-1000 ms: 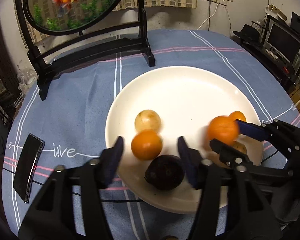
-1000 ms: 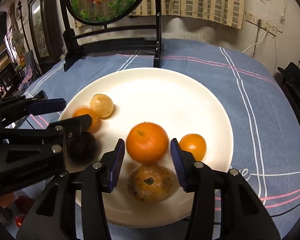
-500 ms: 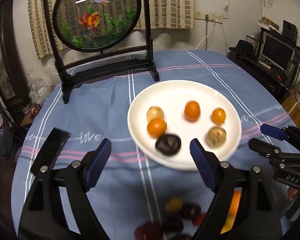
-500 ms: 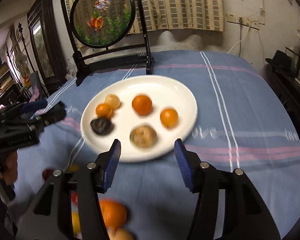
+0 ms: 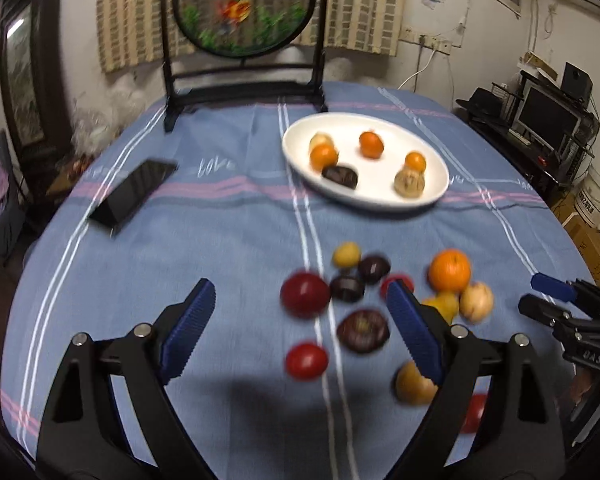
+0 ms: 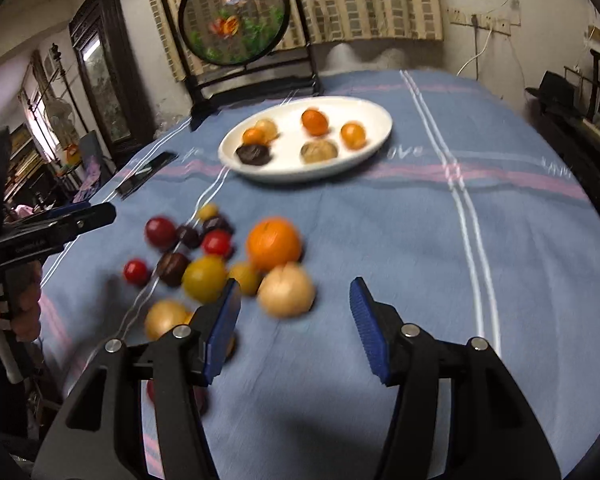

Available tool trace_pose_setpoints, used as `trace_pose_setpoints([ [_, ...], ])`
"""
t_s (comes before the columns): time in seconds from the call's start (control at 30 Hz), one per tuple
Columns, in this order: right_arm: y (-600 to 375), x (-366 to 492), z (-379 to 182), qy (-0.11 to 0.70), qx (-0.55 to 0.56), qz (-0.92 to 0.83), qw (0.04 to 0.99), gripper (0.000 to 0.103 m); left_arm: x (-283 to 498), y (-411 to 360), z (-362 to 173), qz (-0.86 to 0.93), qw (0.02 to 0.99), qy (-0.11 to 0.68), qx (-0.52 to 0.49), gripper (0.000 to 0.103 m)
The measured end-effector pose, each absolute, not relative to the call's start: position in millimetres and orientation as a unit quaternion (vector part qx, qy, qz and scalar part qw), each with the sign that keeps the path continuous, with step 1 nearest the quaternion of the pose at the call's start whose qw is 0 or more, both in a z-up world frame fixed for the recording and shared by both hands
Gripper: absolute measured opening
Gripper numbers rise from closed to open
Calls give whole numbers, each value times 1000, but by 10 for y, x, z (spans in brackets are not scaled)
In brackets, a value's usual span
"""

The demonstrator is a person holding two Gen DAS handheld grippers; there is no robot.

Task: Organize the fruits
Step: 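Grasp a red tomato with the left tool while the right tool grasps a red apple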

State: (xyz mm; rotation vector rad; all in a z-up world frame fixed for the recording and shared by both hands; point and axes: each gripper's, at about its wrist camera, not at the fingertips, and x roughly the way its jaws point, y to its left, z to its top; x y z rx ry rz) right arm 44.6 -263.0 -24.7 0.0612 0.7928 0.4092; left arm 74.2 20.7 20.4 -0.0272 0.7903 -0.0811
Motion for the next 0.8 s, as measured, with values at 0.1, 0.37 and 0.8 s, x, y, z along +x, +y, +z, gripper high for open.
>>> trace_pose_setpoints([
  [0.1,-2594,246,-333,385,28,200,900,57,563,274,86,-38,917,396,-17,89],
  [0.37,-2403,-57,-435,396,12,224,891,64,353,343,-102,-34,910,413,-18,89],
  [0.8,-2011,-171,-491,406,-36,265,874,64,383,310,-201,-39,904,427,-7,90],
])
